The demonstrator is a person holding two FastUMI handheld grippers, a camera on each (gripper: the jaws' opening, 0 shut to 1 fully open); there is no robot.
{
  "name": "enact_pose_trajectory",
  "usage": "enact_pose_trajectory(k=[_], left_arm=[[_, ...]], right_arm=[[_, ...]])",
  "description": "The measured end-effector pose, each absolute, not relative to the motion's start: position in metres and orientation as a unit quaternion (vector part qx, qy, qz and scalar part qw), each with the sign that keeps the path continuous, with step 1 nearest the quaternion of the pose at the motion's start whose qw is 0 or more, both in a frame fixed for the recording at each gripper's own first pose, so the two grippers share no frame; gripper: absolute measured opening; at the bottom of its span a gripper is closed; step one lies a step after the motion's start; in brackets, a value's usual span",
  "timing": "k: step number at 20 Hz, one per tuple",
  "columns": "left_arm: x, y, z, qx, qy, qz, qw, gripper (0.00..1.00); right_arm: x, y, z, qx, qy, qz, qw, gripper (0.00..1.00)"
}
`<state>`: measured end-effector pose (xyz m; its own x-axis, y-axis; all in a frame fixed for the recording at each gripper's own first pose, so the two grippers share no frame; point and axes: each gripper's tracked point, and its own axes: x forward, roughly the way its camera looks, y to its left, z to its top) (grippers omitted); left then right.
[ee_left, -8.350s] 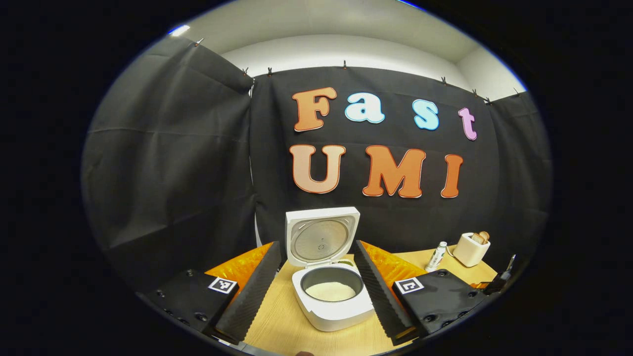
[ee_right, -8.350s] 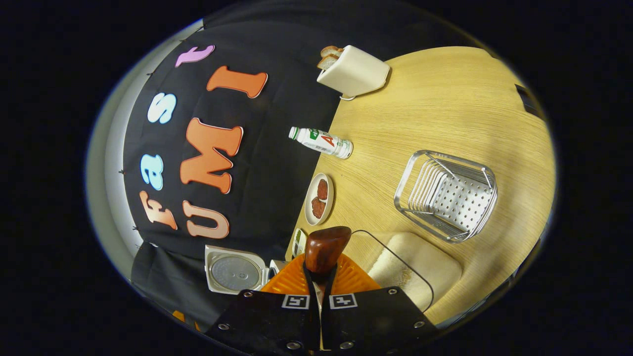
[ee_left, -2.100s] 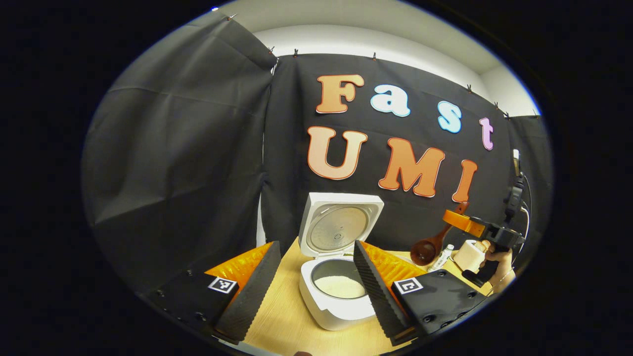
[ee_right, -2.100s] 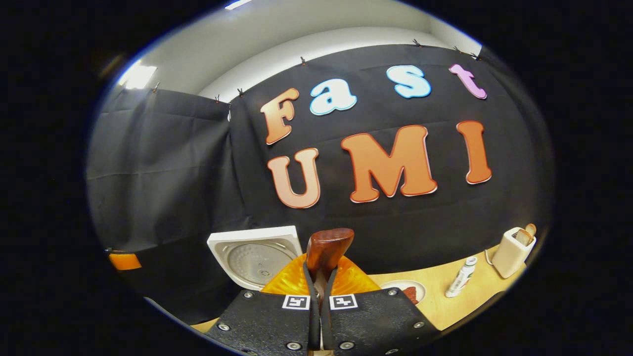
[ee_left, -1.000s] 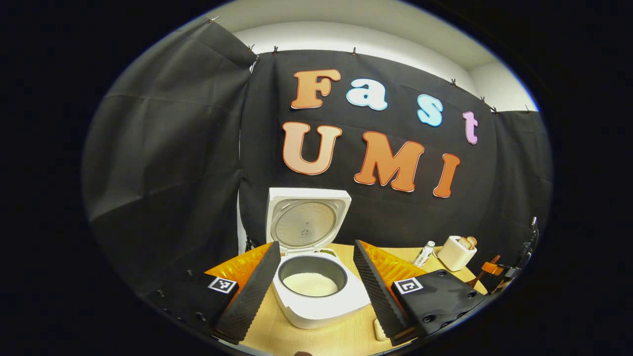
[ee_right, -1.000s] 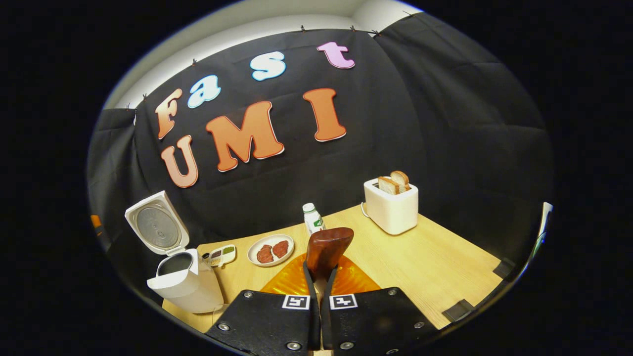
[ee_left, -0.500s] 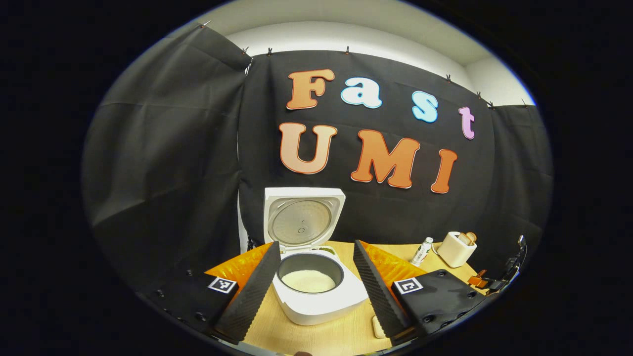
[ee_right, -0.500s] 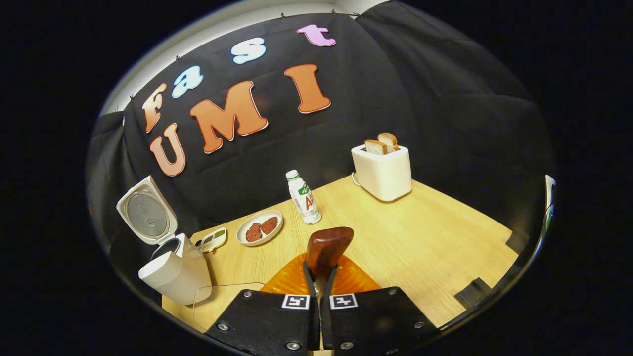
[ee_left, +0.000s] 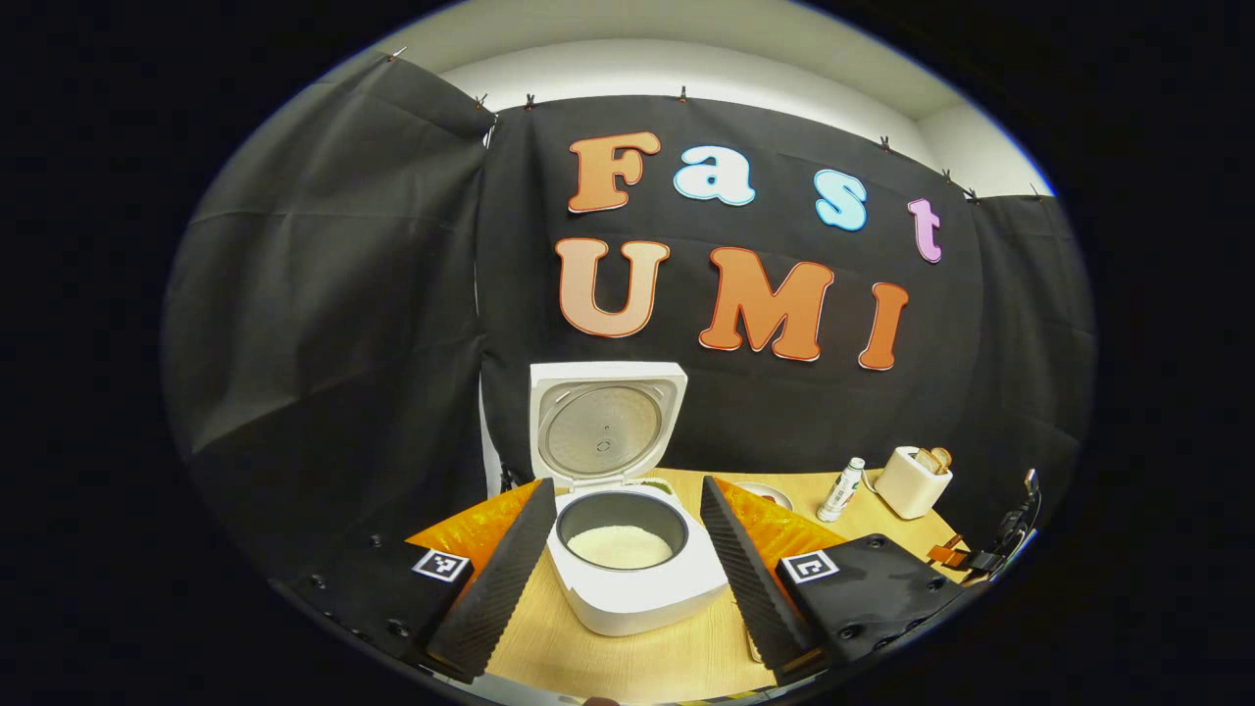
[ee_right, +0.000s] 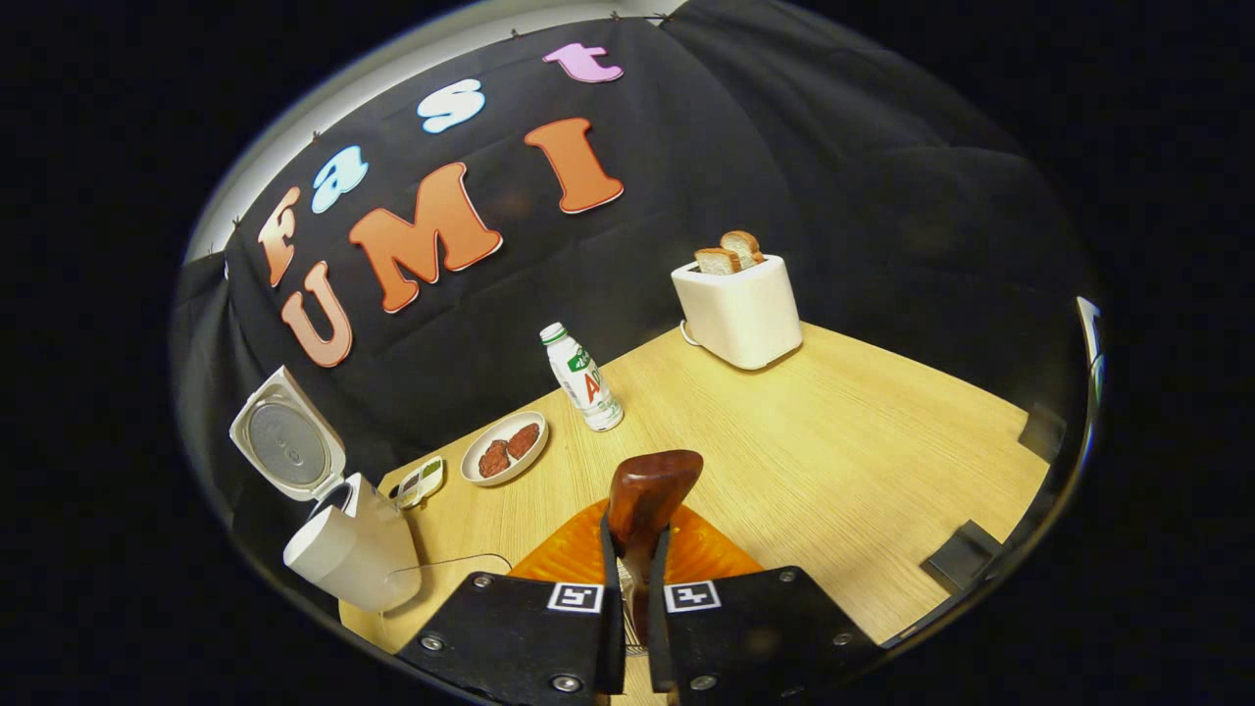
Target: Close the left gripper, press the button to open the rice cooker; take a wooden spoon from the chopstick holder with the right hand, scoop a spoonful of rice and pour it into the rice cooker, then put the wooden spoon back into the chopstick holder.
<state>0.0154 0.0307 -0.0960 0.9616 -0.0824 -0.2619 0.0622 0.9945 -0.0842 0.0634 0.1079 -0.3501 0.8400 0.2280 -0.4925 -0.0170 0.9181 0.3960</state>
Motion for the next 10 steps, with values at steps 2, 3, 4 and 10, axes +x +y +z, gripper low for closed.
enact_pose_trajectory(k=[2, 3, 4, 10], left_arm=[[0.015, 0.031, -0.095, -0.038, 0.134, -0.035, 0.99, 1.0], [0.014, 0.031, -0.095, -0.038, 0.133, -0.035, 0.99, 1.0], [0.015, 0.03, -0.094, -0.038, 0.132, -0.034, 0.99, 1.0], [0.021, 0.025, -0.084, -0.046, 0.123, -0.034, 0.991, 1.0]], right_arm=[[0.063, 0.101, -0.353, 0.201, 0.28, 0.054, 0.937, 0.14], [0.063, 0.098, -0.355, 0.204, 0.284, 0.049, 0.935, 0.16], [0.062, 0.095, -0.357, 0.205, 0.288, 0.044, 0.934, 0.19], [0.054, 0.068, -0.36, 0.149, 0.302, 0.008, 0.941, 0.56]])
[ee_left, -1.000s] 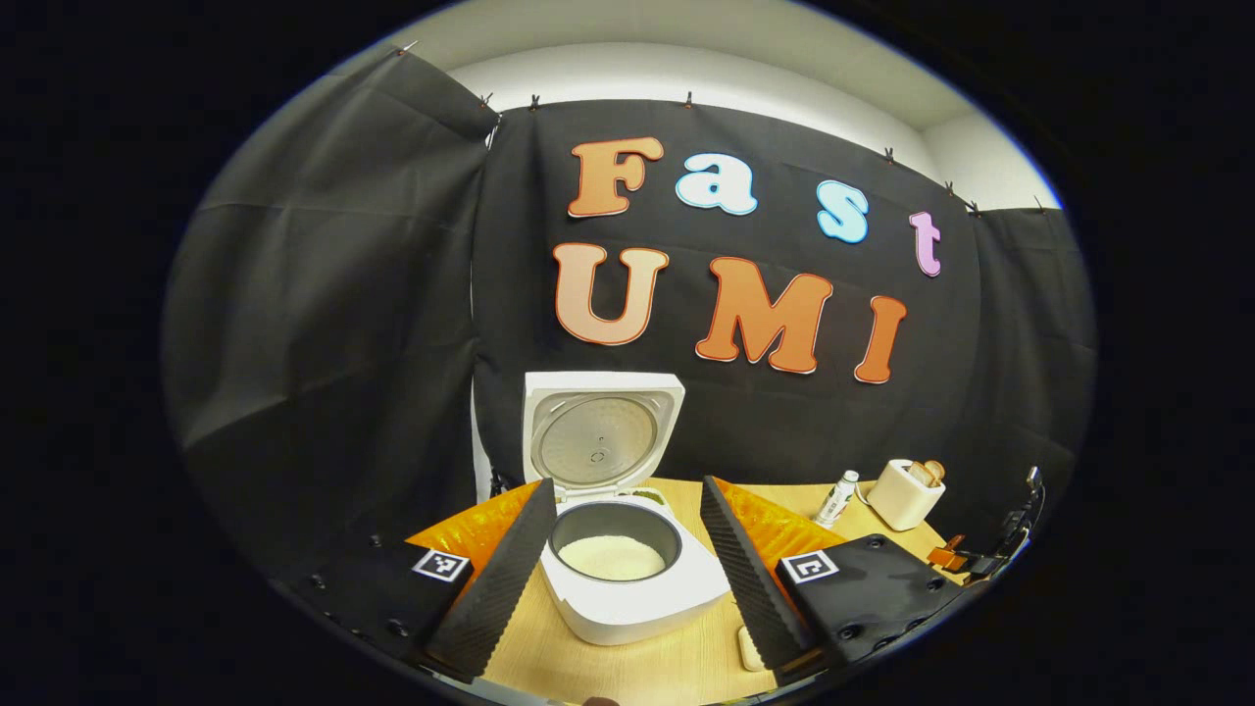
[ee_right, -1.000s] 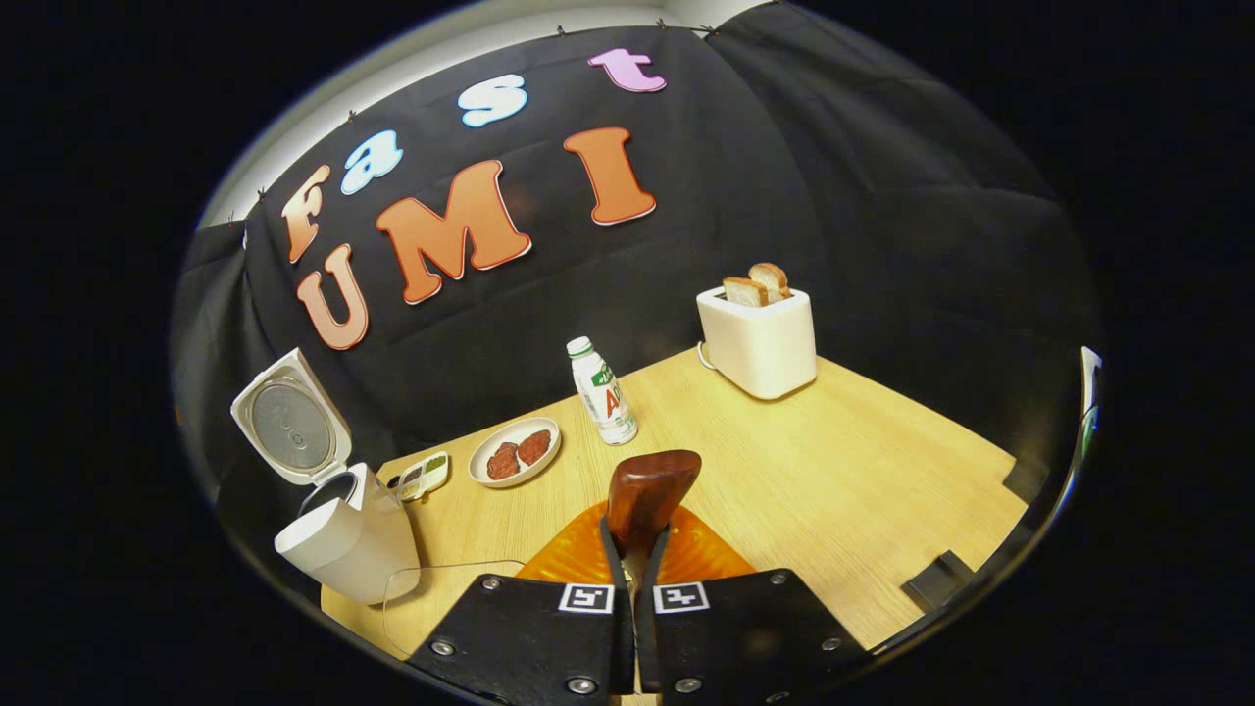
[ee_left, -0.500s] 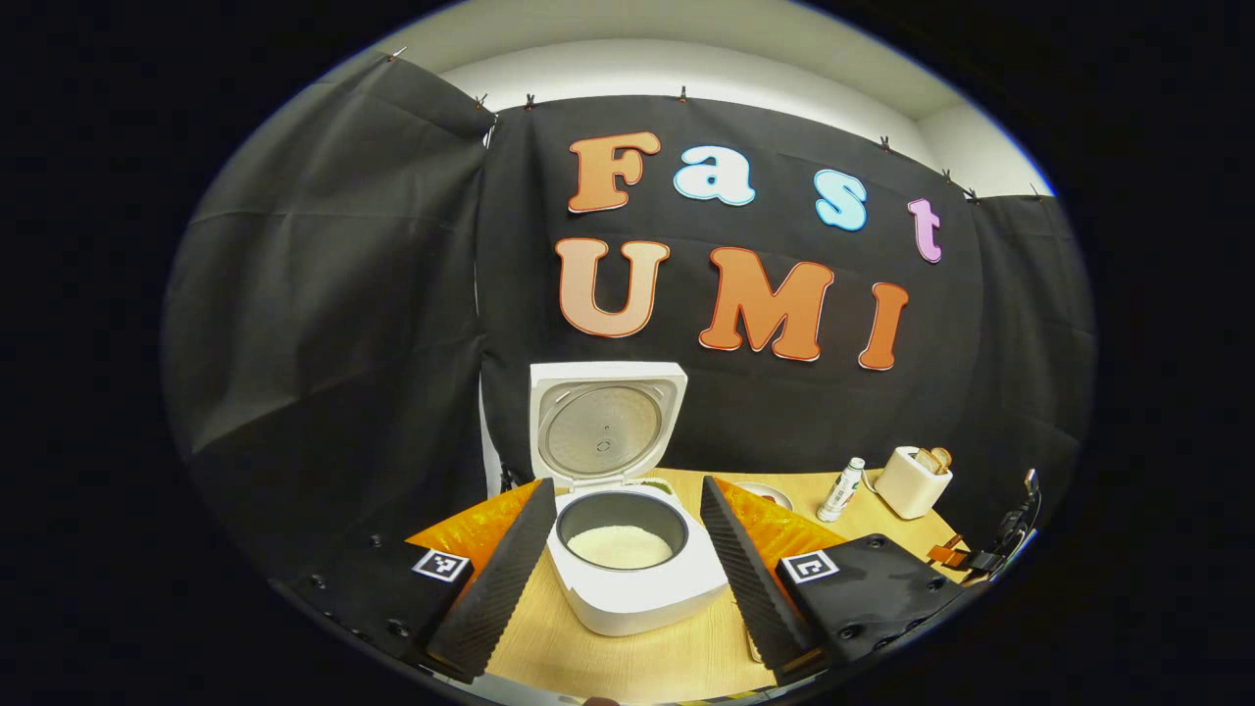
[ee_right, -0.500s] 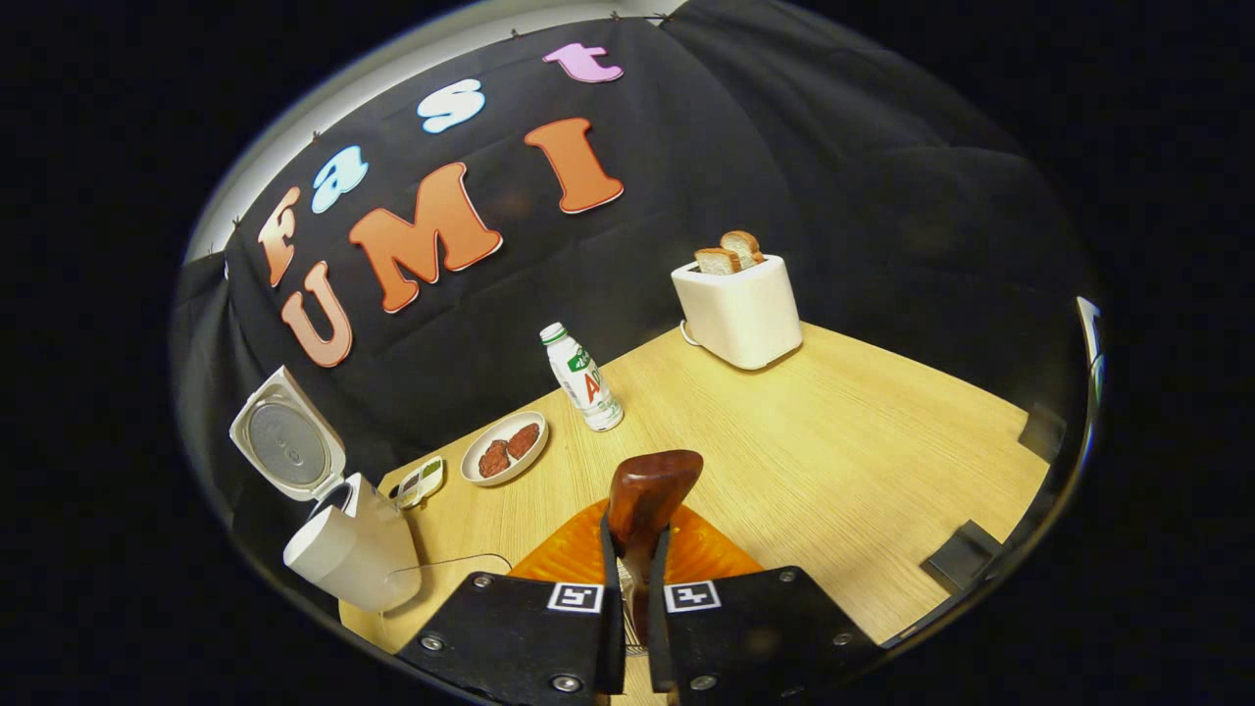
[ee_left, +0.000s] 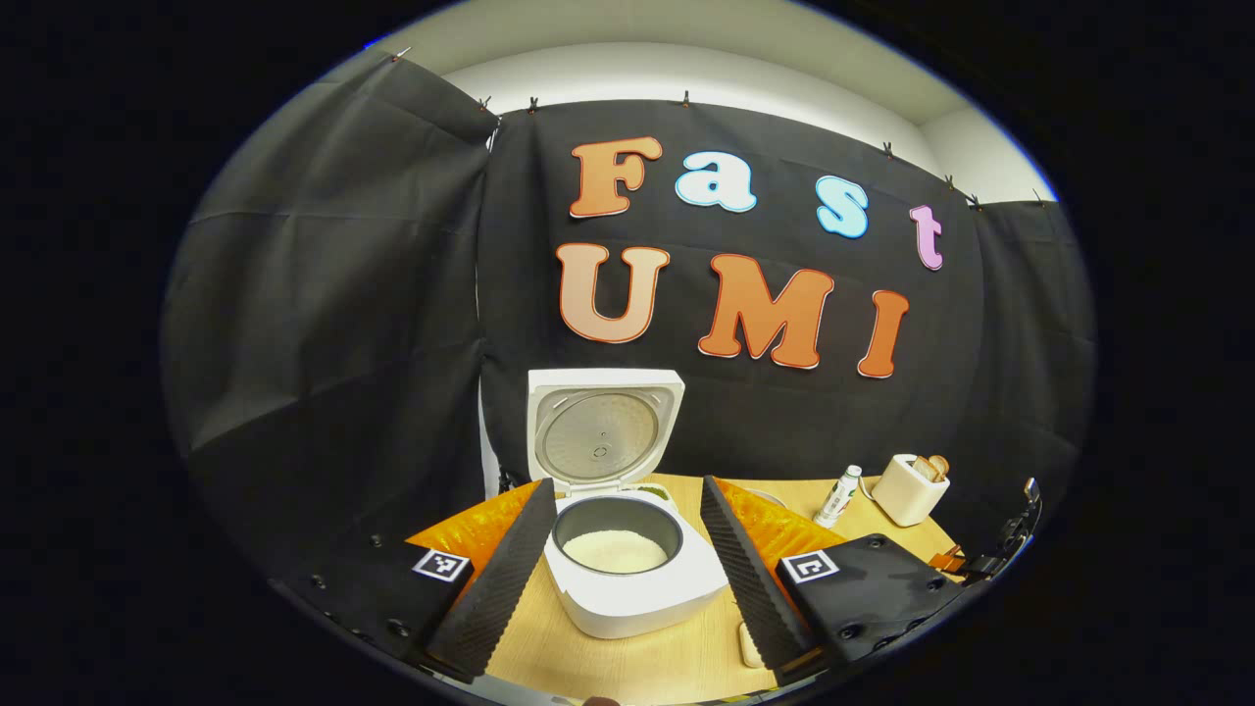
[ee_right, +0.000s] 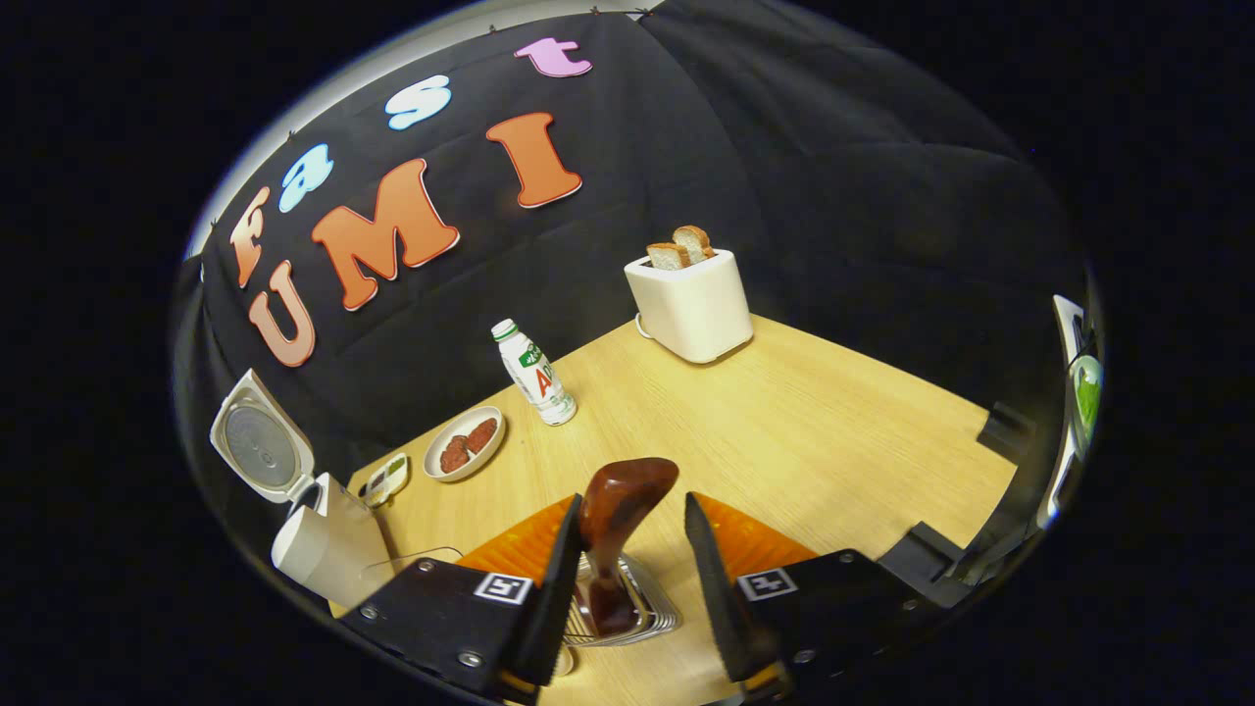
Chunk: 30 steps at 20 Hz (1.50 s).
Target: Close the left gripper, press the button to open the rice cooker; take a wooden spoon from the chopstick holder with the right hand, scoop a spoonful of rice and pour it into the rice cooker, then put the wooden spoon back into the chopstick holder.
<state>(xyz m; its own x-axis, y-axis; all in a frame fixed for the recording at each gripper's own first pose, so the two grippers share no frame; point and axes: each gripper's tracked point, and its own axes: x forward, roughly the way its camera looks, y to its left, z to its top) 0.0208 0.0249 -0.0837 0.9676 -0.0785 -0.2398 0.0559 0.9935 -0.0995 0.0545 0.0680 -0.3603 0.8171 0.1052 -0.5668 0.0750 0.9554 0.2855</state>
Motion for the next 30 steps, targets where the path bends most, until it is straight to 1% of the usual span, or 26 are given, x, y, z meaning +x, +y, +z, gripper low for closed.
enact_pose_trajectory(k=[2, 3, 4, 9, 13, 16, 20, 24, 27, 30], left_arm=[[0.027, 0.024, -0.08, -0.047, 0.118, -0.031, 0.991, 1.0], [0.031, 0.024, -0.076, -0.046, 0.116, -0.028, 0.992, 1.0], [0.035, 0.025, -0.071, -0.045, 0.113, -0.028, 0.992, 1.0], [0.07, 0.021, -0.047, -0.043, 0.095, -0.036, 0.994, 1.0], [0.11, 0.02, -0.032, -0.055, 0.099, -0.039, 0.993, 0.99], [0.147, 0.011, -0.011, -0.06, 0.096, -0.059, 0.992, 1.0], [0.195, 0.016, 0.01, -0.076, 0.093, -0.057, 0.991, 1.0], [0.239, 0.02, 0.024, -0.076, 0.091, -0.054, 0.991, 0.99], [0.269, 0.023, 0.024, -0.054, 0.11, -0.055, 0.991, 1.0], [0.3, 0.018, 0.019, -0.068, 0.128, -0.067, 0.987, 1.0]], right_arm=[[0.053, 0.061, -0.351, 0.123, 0.301, 0.004, 0.946, 0.87], [0.05, 0.06, -0.345, 0.112, 0.299, 0.007, 0.948, 0.93], [0.05, 0.057, -0.336, 0.097, 0.291, 0.009, 0.952, 0.96], [0.052, 0.044, -0.271, -0.004, 0.227, 0.008, 0.974, 0.95], [0.051, 0.046, -0.219, -0.042, 0.173, 0.014, 0.984, 0.95], [0.048, 0.048, -0.197, -0.058, 0.151, 0.014, 0.987, 0.95], [0.042, 0.053, -0.189, -0.05, 0.146, 0.019, 0.988, 0.95], [0.038, 0.046, -0.192, -0.054, 0.148, 0.004, 0.987, 0.96], [0.038, 0.043, -0.192, -0.05, 0.152, -0.005, 0.987, 0.96], [0.038, 0.041, -0.19, -0.055, 0.153, -0.009, 0.987, 0.96]])
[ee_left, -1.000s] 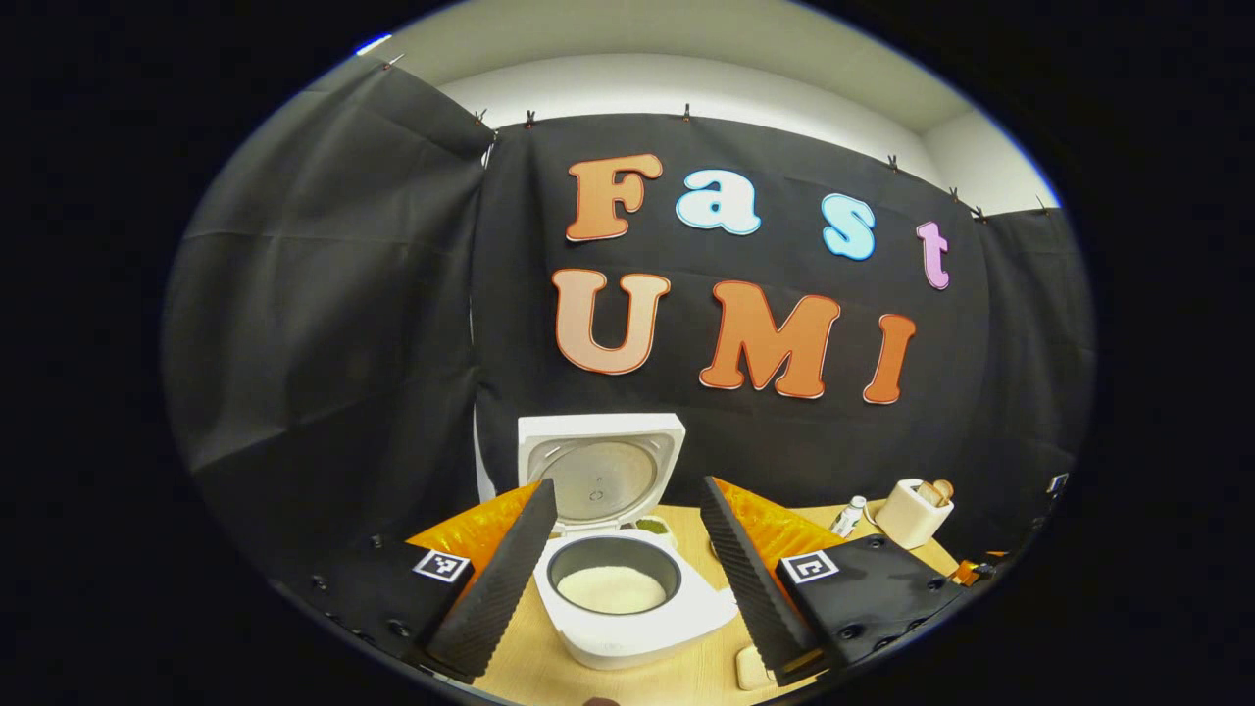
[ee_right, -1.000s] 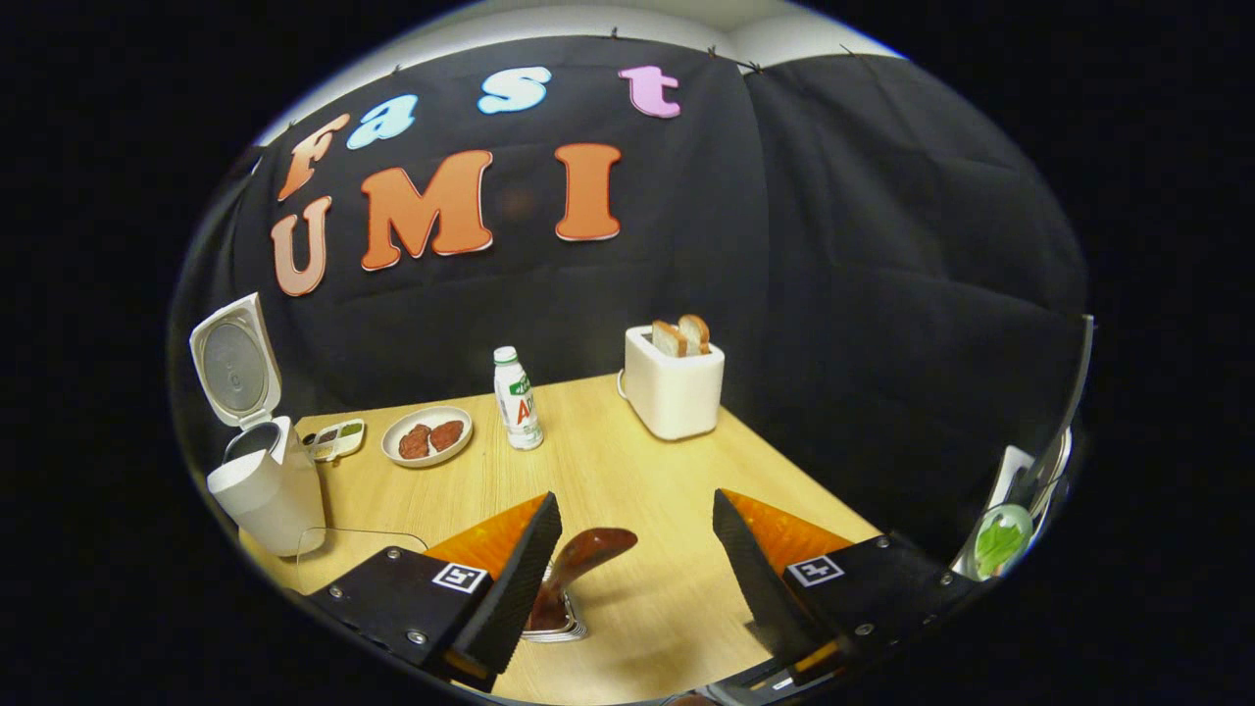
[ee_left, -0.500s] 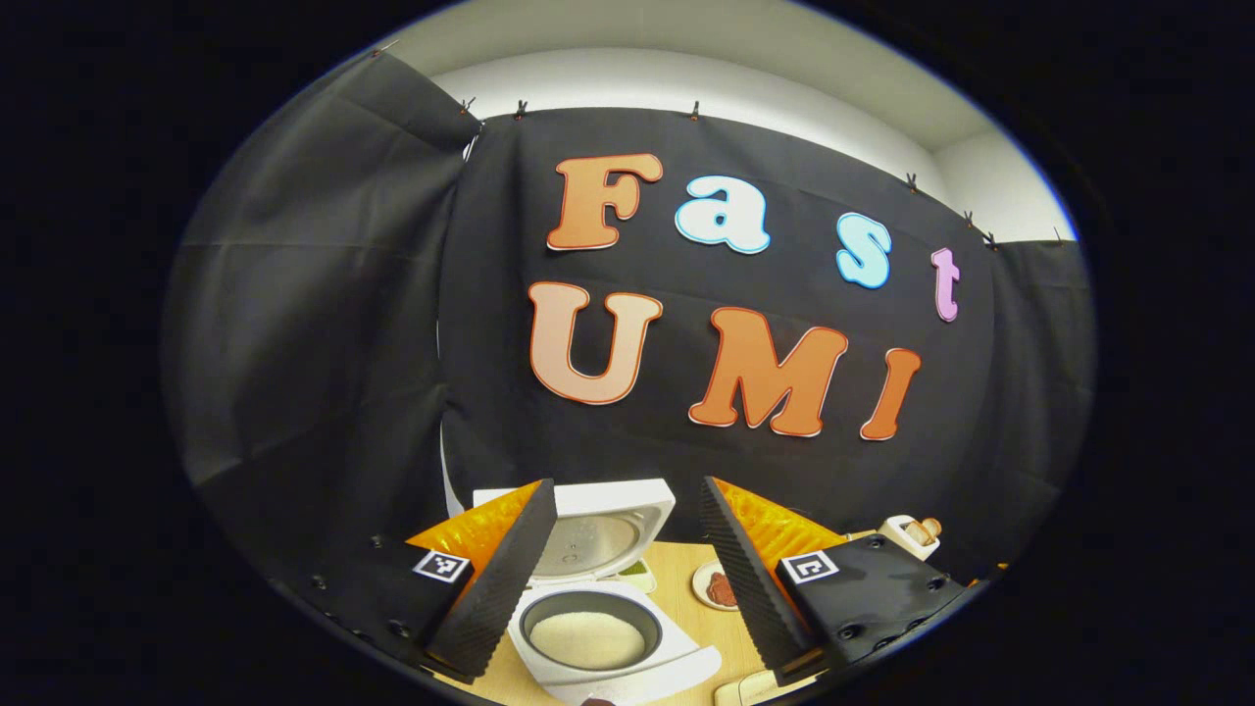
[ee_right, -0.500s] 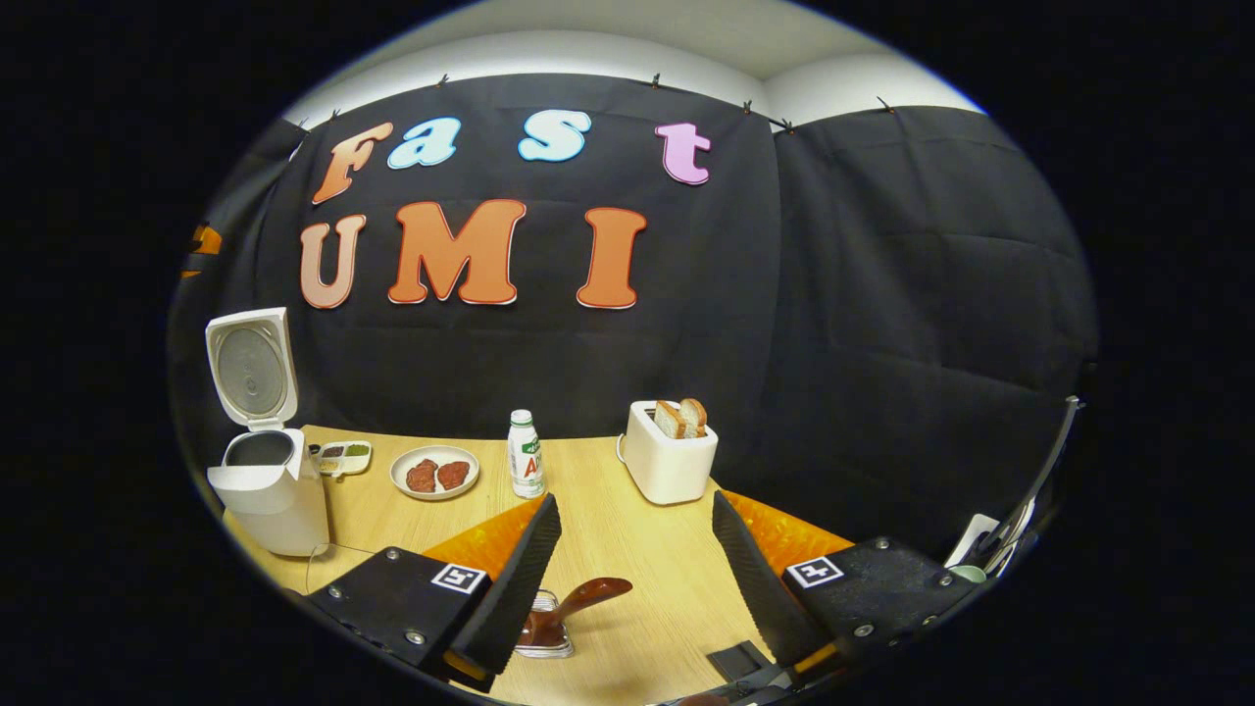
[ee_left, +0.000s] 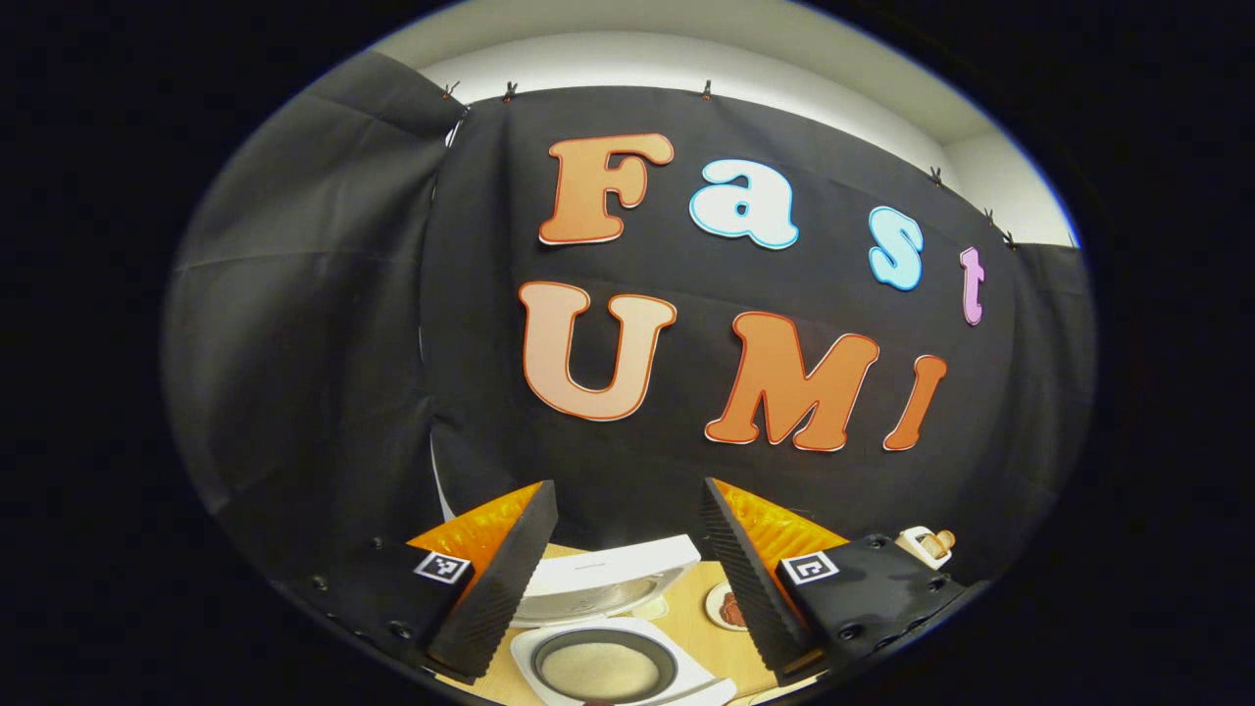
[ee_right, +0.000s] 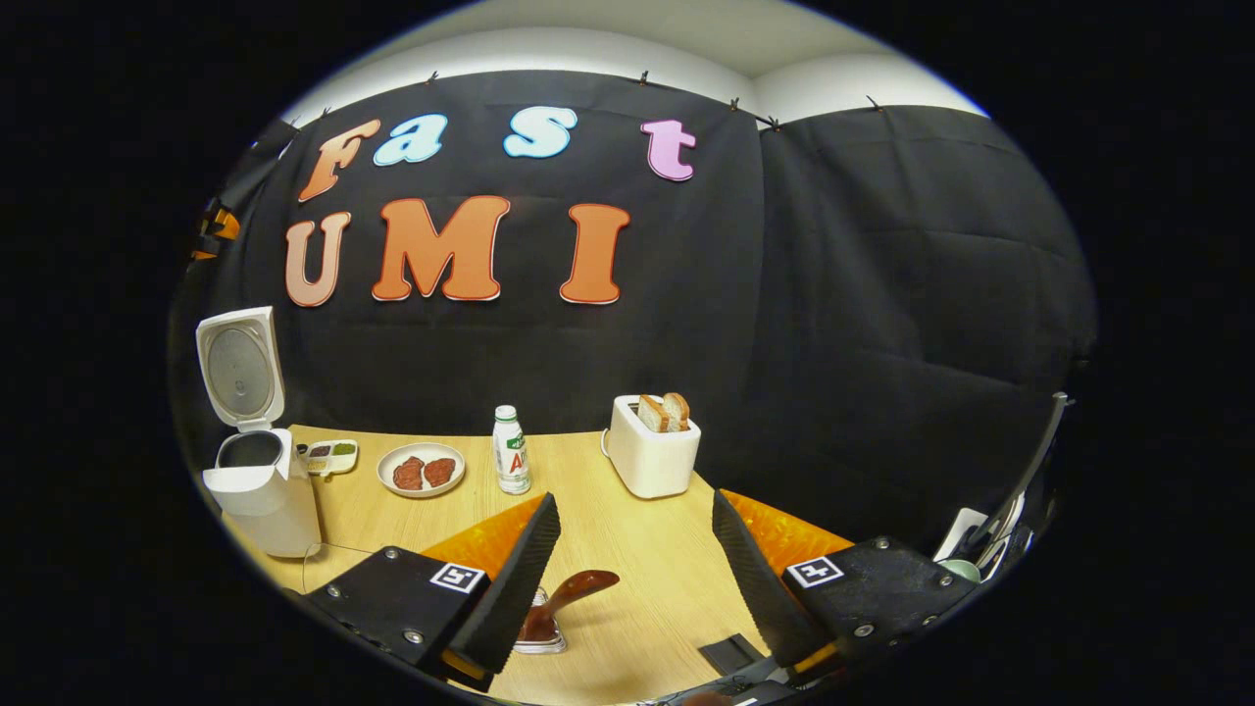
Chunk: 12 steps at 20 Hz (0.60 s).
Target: Close the left gripper, press the button to open the rice cooker; take a wooden spoon from the chopstick holder with the right hand, scoop a spoonful of rice and pour it into the rice cooker, then put the wooden spoon back into the chopstick holder.
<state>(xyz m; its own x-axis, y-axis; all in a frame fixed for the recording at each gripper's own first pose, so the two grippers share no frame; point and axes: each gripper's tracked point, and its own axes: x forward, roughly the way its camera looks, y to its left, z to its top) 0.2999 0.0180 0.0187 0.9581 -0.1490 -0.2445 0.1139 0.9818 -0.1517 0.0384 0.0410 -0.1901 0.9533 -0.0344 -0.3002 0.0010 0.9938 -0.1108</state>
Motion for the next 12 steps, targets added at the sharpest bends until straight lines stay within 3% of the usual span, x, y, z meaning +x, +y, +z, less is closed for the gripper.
enact_pose_trajectory(k=[12], left_arm=[[0.387, 0.026, -0.099, -0.017, 0.259, -0.049, 0.964, 1.0]], right_arm=[[0.041, 0.042, -0.207, -0.046, 0.177, -0.021, 0.983, 0.96]])
